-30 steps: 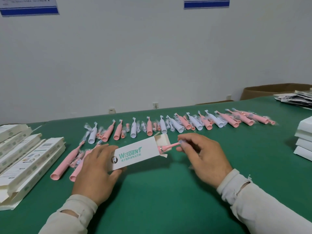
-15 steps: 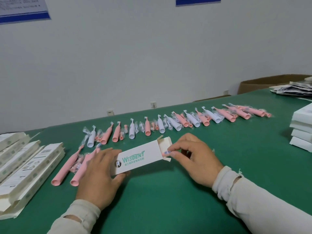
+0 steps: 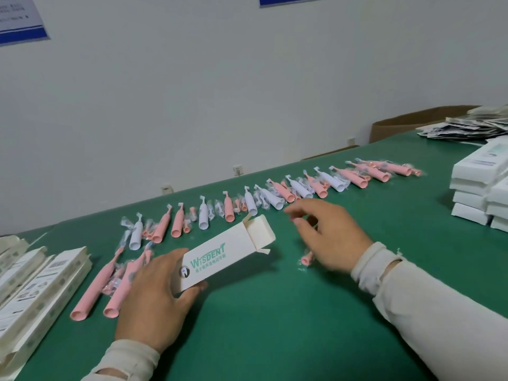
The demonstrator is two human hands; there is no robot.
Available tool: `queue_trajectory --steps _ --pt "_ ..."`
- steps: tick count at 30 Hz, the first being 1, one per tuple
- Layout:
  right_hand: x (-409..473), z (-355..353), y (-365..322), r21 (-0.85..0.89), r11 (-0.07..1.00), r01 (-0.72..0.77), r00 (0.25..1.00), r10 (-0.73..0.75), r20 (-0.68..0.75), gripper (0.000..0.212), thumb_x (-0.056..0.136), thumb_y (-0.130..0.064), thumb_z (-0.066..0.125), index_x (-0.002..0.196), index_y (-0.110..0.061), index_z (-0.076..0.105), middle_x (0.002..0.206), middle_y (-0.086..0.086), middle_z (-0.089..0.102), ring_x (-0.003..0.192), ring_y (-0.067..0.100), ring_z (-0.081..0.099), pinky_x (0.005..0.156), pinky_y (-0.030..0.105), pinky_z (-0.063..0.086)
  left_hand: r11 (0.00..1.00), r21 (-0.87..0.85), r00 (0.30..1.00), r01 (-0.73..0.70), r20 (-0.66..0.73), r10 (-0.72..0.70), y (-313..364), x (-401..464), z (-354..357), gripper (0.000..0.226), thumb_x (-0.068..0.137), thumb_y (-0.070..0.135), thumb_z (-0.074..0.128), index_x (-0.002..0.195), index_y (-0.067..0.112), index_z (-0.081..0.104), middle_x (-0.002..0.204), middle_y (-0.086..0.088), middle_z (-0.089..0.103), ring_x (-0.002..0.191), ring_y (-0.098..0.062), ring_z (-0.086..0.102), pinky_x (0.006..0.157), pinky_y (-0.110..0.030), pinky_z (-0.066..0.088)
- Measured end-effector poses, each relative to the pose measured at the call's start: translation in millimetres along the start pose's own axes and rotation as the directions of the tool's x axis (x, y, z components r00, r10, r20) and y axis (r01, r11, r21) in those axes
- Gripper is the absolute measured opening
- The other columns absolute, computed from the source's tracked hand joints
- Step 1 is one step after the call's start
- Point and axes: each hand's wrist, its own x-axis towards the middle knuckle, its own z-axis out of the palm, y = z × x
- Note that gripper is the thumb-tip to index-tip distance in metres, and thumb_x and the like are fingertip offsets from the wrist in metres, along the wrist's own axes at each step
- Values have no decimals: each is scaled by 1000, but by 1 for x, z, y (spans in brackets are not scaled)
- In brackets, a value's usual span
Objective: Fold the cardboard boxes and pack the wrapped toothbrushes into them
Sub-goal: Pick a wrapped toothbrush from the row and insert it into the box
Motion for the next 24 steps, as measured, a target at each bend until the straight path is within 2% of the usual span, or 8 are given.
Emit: queue_trajectory --steps 2,6,11,14,17,20,22,24 --pt "4 -22 11 -168 969 -182 983 177 -42 20 98 -28 54 115 -35 63 103 -22 62 87 6 65 81 26 52 1000 23 1000 18 9 -18 -1 0 -1 56 76 37 82 126 39 57 114 16 62 105 -16 51 91 -40 46" --pt "7 -37 30 -502 782 -371 878 471 84 26 96 -43 56 117 -30 63 114 -6 67 97 18 62 92 37 52 1000 19 1000 18 8 -18 -1 -1 1 56 75 37 83 124 39 57 114 15 63 104 -16 51 90 -41 46" --pt "5 -30 33 -569 747 -345 819 535 206 51 91 -52 60 132 -22 57 131 0 62 113 24 60 99 35 48 1000 1 1000 14 23 -14 -1 -1 3 58 75 39 83 126 40 56 118 16 61 108 -14 50 94 -38 43" --pt "5 -26 35 -535 772 -343 800 539 265 26 87 -38 66 107 -21 63 108 -1 68 97 21 62 87 32 50 1000 -6 1000 17 26 -17 -2 -3 3 59 75 39 83 127 40 55 118 17 59 109 -13 49 94 -37 42" --pt "4 -29 38 -403 831 -384 825 504 254 12 82 -23 72 86 -19 62 84 -2 68 80 17 63 73 30 50 1000 -15 1000 8 26 -8 -1 -4 2 60 75 39 83 128 40 54 118 19 58 110 -12 48 94 -34 40" --pt "4 -34 29 132 912 -388 922 382 64 6 82 -11 72 81 -9 66 64 1 66 56 17 56 54 28 46 1000 -4 1000 6 27 -5 -1 -3 1 59 76 40 82 128 41 54 119 20 57 112 -12 49 92 -33 40" --pt "2 -30 11 524 817 -241 947 315 -56 7 87 -4 70 82 -4 64 59 6 64 48 18 55 45 27 48 1000 0 1000 -4 16 4 0 -3 1 58 76 40 82 126 42 54 118 21 56 110 -11 47 90 -30 37" --pt "-2 -17 -7 613 781 -116 955 256 -147 10 89 -4 70 81 -6 64 62 9 66 48 19 61 44 28 51 1000 12 1000 -6 6 6 0 -3 2 58 76 41 81 127 43 53 115 23 53 107 -7 43 88 -29 35"
